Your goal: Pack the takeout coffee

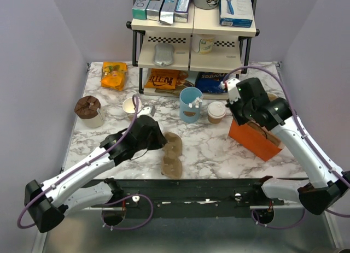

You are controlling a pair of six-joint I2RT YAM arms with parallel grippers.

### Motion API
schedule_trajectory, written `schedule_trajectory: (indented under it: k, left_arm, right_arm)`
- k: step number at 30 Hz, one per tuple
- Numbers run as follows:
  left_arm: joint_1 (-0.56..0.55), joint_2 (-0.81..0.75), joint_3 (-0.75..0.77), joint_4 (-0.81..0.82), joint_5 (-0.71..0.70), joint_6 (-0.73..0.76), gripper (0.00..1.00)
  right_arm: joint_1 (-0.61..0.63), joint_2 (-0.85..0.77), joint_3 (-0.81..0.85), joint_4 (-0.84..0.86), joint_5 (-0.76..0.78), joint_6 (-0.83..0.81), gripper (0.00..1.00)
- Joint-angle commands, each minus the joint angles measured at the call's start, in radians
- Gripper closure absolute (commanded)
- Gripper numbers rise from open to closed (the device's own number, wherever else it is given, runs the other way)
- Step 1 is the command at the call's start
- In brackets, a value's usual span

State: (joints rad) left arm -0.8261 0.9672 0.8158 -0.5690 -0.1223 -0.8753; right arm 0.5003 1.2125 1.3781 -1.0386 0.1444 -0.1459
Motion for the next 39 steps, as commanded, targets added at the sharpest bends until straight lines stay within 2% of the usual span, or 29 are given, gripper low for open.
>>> schedule_trajectory:
  k: [1,4,7,8,10,13,14,15,17,18,19,20,21,25,27,30,33,39]
  left_arm:
    - [0.031,-0.077,-0.018,-0.066,0.016,0.015,0.71]
    - [0.041,-0.087,-0.014,-0.077,0.027,0.019,0.70]
    - [0.042,-0.075,-0.013,-0.114,0.006,0.010,0.66]
    - [0.042,-0.074,-0.020,-0.120,-0.002,0.004,0.61]
    - [0.048,-0.074,-0.030,-0.120,-0.013,-0.001,0.59]
    - [0.054,-0.074,-0.038,-0.121,-0.022,-0.005,0.49]
    - [0.058,-0.077,-0.038,-0.126,-0.028,-0.004,0.43]
    - [0.061,-0.079,-0.040,-0.127,-0.034,-0.004,0.37]
    - [0.065,-0.084,-0.040,-0.135,-0.051,-0.004,0.18]
    - [0.071,-0.084,-0.040,-0.135,-0.056,-0.004,0.13]
    - [0.073,-0.087,-0.040,-0.137,-0.059,-0.007,0.08]
    - [0.074,-0.091,-0.040,-0.138,-0.069,-0.010,0.01]
    - [0.076,-0.091,-0.040,-0.138,-0.074,-0.011,0.01]
    - [0.088,-0.099,-0.040,-0.154,-0.109,-0.027,0.01]
    - [0.100,-0.104,-0.041,-0.163,-0.129,-0.028,0.01]
    - [0.146,-0.099,-0.047,-0.177,-0.135,-0.039,0.01]
    - [0.220,-0.091,-0.064,-0.187,-0.125,-0.051,0.01]
    - [0.419,-0.088,-0.119,-0.198,-0.060,-0.059,0.01]
  right_arm:
    - [0.119,-0.030,-0.002,-0.051,0.009,-0.089,0.99]
    - [0.161,-0.025,0.016,-0.041,0.018,-0.095,0.99]
    - [0.214,-0.018,0.025,-0.023,-0.038,-0.132,0.99]
    - [0.228,-0.013,0.024,-0.020,-0.045,-0.136,0.99]
    - [0.254,-0.010,0.019,-0.006,-0.052,-0.144,0.99]
    - [0.259,-0.005,0.021,-0.009,-0.008,-0.138,0.87]
    - [0.259,-0.010,0.025,-0.011,0.029,-0.136,0.83]
    - [0.259,-0.014,0.032,-0.015,0.046,-0.133,0.66]
    - [0.259,-0.028,0.059,-0.002,0.084,-0.123,0.50]
    - [0.259,-0.050,0.070,0.020,0.087,-0.124,0.36]
    - [0.259,-0.059,0.088,0.031,0.096,-0.123,0.27]
    - [0.259,-0.065,0.105,0.038,0.099,-0.123,0.12]
    - [0.259,-0.079,0.116,0.064,0.101,-0.121,0.00]
    - [0.259,-0.143,0.151,0.195,0.025,-0.147,0.00]
    - [0.259,-0.174,0.125,0.309,-0.125,-0.194,0.00]
    - [0.273,-0.165,0.119,0.373,-0.304,-0.224,0.00]
    - [0.363,-0.059,0.125,0.383,-0.296,-0.213,0.00]
    - [0.555,0.189,0.009,0.509,-0.267,-0.153,0.00]
